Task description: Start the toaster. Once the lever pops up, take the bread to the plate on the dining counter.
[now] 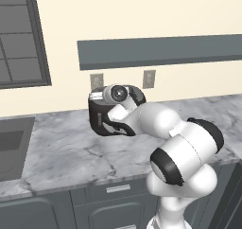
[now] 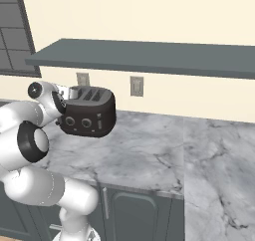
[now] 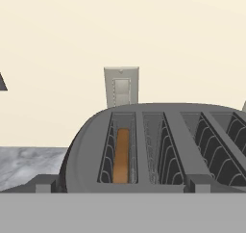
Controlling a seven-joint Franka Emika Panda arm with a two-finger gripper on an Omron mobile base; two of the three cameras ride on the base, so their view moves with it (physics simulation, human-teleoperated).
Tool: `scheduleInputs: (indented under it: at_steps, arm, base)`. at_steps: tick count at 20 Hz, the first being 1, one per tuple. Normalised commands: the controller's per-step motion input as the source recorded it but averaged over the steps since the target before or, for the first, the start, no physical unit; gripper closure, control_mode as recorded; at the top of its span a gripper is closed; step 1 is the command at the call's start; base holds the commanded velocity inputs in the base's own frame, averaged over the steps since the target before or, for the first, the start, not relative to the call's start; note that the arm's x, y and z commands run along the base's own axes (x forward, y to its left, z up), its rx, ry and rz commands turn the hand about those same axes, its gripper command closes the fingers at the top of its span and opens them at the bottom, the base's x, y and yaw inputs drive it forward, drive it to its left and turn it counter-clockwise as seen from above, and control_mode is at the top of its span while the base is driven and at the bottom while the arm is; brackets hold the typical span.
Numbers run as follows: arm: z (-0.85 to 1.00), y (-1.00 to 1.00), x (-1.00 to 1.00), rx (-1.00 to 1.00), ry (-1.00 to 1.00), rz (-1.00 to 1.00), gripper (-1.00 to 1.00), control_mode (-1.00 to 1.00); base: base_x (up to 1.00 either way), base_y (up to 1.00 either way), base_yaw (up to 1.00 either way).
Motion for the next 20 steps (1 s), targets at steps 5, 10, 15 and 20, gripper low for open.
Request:
scheduleInputs:
  at_steps: [5,10,15,20]
  arm:
    - [0.0,0.0,0.0,0.0,0.0,0.0,-1.0,-1.0]
    - [0.0,0.0,0.0,0.0,0.0,0.0,-1.0,-1.0]
    - [0.0,0.0,0.0,0.0,0.0,0.0,-1.0,-1.0]
    - [0.0,0.0,0.0,0.0,0.0,0.0,-1.0,-1.0]
  base:
    - [0.0,0.0,0.0]
    - [0.0,0.0,0.0]
    - [0.0,0.0,0.0]
    - [0.0,0.0,0.0]
